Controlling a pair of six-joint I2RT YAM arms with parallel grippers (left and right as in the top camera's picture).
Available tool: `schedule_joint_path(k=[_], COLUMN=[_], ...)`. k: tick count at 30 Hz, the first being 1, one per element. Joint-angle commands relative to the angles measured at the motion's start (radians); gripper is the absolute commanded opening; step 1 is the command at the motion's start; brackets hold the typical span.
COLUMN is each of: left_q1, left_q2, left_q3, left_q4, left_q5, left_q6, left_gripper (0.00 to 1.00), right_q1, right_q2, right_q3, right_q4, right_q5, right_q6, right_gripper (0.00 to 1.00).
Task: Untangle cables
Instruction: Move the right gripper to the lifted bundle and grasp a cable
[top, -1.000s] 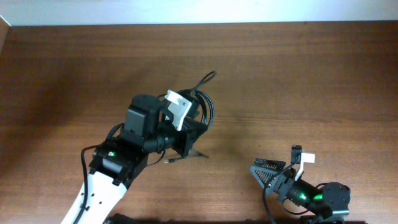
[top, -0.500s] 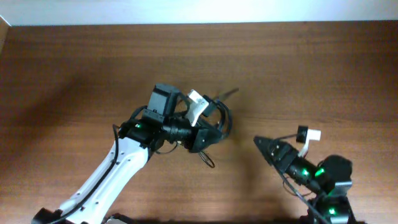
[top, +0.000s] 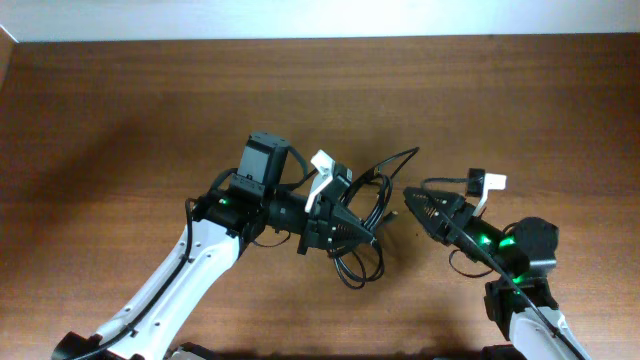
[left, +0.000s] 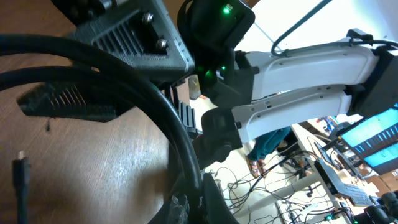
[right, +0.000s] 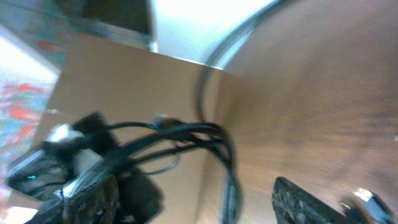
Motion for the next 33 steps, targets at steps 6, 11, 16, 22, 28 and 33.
schedule_joint_path(k=[6, 11, 16, 22, 28, 33], left_q1=[0.001, 0.001, 0.002, 0.002, 0.002, 0.000], left_q2=[-0.005, -0.005, -0.005, -0.005, -0.005, -0.005], left_q3=[0.006, 0.006, 0.006, 0.006, 0.006, 0.006], left_q4=[0.006, 0.006, -0.017, -0.018, -0.018, -0.018], left_q5=[0.036, 0.036, -0.121, -0.264, -0.234, -0.218], left_q6=[0.077, 0.076, 0.076, 0.076, 0.076, 0.076], left_gripper=[0.00, 0.00, 0.00, 0.00, 0.00, 0.00], right_q1=[0.134, 0.222, 0.222, 0.222, 0.222, 0.222], right_q2=[0.010, 0.013, 0.013, 0.013, 0.023, 0.057], right_q3=[0.010, 0.010, 0.010, 0.010, 0.010, 0.010], right_q4=[0.185, 0.181, 0.200, 0.110, 0.079, 0.077], right_q5=[0.078, 0.158, 0.118, 0.112, 0.131, 0.138], right_q6=[0.322, 0.262, 0.222, 0.158, 0.084, 0.053], right_gripper=[0.56, 0.40, 0.47, 0.47, 0.46, 0.42])
